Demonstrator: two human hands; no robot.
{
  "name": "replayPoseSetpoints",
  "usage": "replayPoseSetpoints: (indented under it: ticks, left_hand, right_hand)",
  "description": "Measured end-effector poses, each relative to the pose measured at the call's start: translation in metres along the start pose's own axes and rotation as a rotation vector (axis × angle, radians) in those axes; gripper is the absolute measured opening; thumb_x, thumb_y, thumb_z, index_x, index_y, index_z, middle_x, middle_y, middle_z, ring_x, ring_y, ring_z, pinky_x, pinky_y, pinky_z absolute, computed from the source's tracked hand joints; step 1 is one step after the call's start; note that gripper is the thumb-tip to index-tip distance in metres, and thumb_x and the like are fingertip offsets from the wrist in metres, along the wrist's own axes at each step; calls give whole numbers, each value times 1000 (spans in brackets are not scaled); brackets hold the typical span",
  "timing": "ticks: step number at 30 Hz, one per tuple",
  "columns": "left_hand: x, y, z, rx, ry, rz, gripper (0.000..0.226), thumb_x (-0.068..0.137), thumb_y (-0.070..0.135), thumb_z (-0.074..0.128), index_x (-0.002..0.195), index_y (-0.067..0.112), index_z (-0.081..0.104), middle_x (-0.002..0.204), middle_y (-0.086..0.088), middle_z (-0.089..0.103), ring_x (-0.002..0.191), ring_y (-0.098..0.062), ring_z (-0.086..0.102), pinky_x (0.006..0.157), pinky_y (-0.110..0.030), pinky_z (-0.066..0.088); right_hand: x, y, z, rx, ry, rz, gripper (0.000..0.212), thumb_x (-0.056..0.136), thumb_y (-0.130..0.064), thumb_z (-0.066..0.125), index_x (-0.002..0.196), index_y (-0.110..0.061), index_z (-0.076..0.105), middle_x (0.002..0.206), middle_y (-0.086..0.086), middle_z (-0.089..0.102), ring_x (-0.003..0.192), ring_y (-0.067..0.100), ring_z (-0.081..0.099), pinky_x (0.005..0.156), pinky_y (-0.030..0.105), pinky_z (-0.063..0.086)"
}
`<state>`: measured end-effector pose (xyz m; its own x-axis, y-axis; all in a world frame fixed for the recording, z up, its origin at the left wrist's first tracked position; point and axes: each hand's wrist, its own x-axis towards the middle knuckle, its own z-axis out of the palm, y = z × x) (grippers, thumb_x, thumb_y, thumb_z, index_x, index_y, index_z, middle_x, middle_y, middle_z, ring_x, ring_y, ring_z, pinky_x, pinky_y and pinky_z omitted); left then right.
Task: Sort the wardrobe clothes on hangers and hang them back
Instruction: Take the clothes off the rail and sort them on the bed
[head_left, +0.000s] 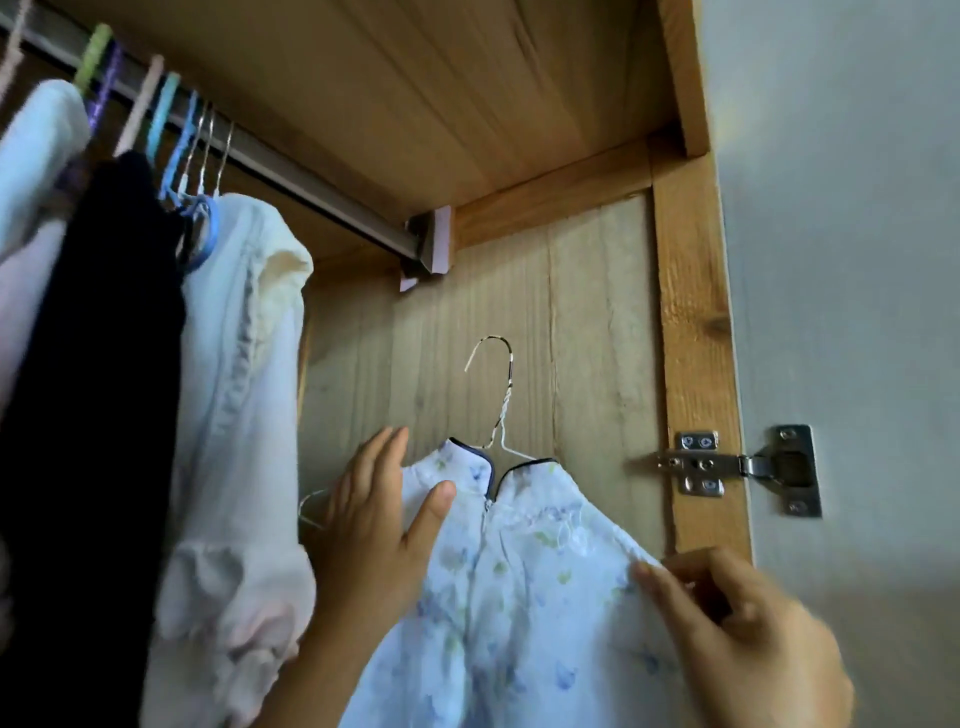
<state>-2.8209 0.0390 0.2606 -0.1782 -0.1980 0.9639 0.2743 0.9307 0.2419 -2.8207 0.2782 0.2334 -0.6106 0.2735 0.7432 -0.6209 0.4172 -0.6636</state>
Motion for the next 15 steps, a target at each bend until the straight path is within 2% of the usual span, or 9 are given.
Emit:
replayPoseSetpoints:
  ticks: [2,4,5,6,8,9,11,13,15]
  left_hand:
    - [-14,9,4,19,-84,-18,90,80,78,21,134,11,49,133,-4,54,126,-20,42,106,-34,19]
    - [-31,20,8,-23,-203,-47,77,78,71,27,124,17,57,118,2,62,116,-18,51,108,-38,21]
    - [-42,24,10,-48,-247,-43,66,78,67,29,109,20,63,105,4,65,105,-18,56,102,-37,29]
    - [-55,27,12,-83,-264,-42,55,79,65,32,88,20,62,88,5,62,90,-17,57,88,-36,37]
    - [-79,35,11,-146,-270,-61,42,81,61,38,65,23,42,65,6,45,66,-8,46,64,-32,33]
    - [-91,39,9,-157,-268,-56,40,82,59,39,62,25,34,61,6,39,61,-8,41,59,-31,27]
    - [-121,50,2,-172,-264,-36,39,84,54,41,61,25,29,57,6,35,58,-10,33,56,-33,23]
    - [-150,60,-8,-205,-281,-45,40,85,50,43,62,18,37,58,3,37,60,-14,33,57,-35,26]
    - [-176,72,-17,-214,-313,-75,43,84,48,43,64,11,41,59,1,39,60,-13,33,56,-33,26]
  right_hand:
    - [-19,14,-19,3,14,17,25,67,-49,74,81,-54,54,64,-33,55,69,18,59,58,27,38]
    - [-37,27,-40,-28,26,42,25,67,-48,75,80,-53,54,63,-34,55,66,16,59,56,25,38]
    - [-47,33,-50,-53,30,51,26,67,-48,75,81,-54,54,65,-35,55,66,16,60,56,26,38]
    - [-58,38,-61,-76,15,64,27,67,-49,75,82,-54,54,68,-37,55,69,17,61,58,27,39]
    - [-80,48,-80,-125,-18,71,30,68,-51,73,88,-55,51,73,-36,56,75,22,65,61,30,42]
    - [-90,54,-89,-141,-22,55,28,69,-52,71,89,-54,52,70,-30,59,75,23,65,61,30,43]
    - [-114,69,-110,-220,-63,2,16,74,-54,62,80,-40,62,58,-10,61,69,22,65,57,31,43]
    - [-134,79,-129,-336,-131,-83,27,74,-56,53,74,-32,65,63,-9,62,66,21,63,56,31,48]
    - [-156,87,-144,-421,-188,-109,36,71,-58,50,86,-29,68,75,-10,65,73,23,63,64,36,51]
